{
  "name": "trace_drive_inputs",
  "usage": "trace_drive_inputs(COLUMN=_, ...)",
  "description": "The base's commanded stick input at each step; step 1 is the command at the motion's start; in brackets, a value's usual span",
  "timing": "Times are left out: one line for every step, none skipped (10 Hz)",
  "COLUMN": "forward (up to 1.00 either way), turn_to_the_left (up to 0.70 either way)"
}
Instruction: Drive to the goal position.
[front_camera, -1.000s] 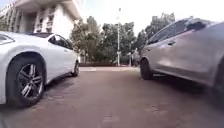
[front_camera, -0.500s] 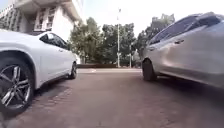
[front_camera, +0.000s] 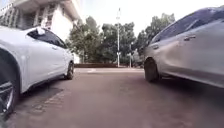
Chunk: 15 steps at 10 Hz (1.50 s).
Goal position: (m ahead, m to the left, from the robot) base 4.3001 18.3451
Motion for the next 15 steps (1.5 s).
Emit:
trace_drive_inputs(forward=0.7, turn_to_the_left=0.0)
trace_drive_inputs(forward=0.7, turn_to_the_left=0.0)
trace_drive_inputs(forward=0.7, turn_to_the_left=0.0)
trace_drive_inputs(forward=0.7, turn_to_the_left=0.0)
trace_drive_inputs(forward=0.7, turn_to_the_left=0.0)
trace_drive_inputs(forward=0.7, turn_to_the_left=0.0)
trace_drive_inputs(forward=0.7, turn_to_the_left=0.0)
trace_drive_inputs(forward=0.7, turn_to_the_left=0.0)
trace_drive_inputs(forward=0.7, turn_to_the_left=0.0)
trace_drive_inputs(forward=0.7, turn_to_the_left=0.0)
trace_drive_inputs(forward=0.7, turn_to_the_left=0.0)
trace_drive_inputs(forward=0.7, turn_to_the_left=0.0)
trace_drive_inputs(forward=0.7, turn_to_the_left=0.0)
trace_drive_inputs(forward=0.7, turn_to_the_left=0.0)
trace_drive_inputs(forward=0.7, turn_to_the_left=0.0)
